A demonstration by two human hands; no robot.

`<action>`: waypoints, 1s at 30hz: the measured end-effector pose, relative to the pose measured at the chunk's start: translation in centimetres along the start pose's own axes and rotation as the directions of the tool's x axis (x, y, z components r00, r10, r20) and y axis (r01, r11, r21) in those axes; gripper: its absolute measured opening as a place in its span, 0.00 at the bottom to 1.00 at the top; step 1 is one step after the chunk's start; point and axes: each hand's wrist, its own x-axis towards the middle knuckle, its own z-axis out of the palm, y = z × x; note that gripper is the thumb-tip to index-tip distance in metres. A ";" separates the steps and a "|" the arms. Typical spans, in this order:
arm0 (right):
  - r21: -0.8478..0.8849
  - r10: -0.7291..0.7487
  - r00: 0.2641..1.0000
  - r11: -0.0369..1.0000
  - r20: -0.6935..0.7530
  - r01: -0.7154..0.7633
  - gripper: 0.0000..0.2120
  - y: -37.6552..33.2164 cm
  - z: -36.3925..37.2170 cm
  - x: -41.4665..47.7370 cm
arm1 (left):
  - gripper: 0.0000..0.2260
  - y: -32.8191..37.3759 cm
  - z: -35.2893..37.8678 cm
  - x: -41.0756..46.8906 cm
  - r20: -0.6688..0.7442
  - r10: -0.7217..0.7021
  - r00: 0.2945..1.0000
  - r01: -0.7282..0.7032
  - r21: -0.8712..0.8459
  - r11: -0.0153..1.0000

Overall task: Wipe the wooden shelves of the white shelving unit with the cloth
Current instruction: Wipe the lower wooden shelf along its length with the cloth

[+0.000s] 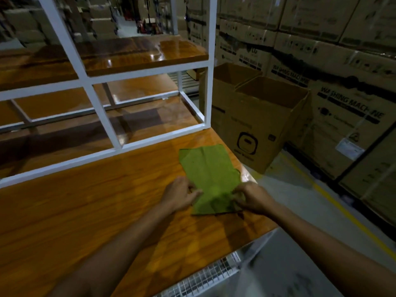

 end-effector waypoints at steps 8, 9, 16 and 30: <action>0.130 0.171 0.968 0.980 -0.186 -0.148 0.18 -4.8 1.7 5.4 | 0.21 2.5 2.6 4.8 -0.076 0.013 0.997 -0.010 0.040 0.999; 0.134 0.163 0.966 0.981 -0.201 -0.138 0.20 -4.9 2.3 5.9 | 0.22 2.6 3.1 5.1 -0.058 0.018 0.998 -0.015 0.047 0.999; -0.035 0.147 0.989 0.989 0.014 -0.147 0.32 -3.4 7.9 6.2 | 0.28 0.9 8.3 4.7 0.127 -0.092 0.988 0.058 0.250 0.967; -0.092 0.065 0.997 0.993 -0.032 -0.067 0.36 -2.7 8.7 2.7 | 0.29 3.2 9.4 1.5 0.072 -0.122 0.990 0.094 0.306 0.947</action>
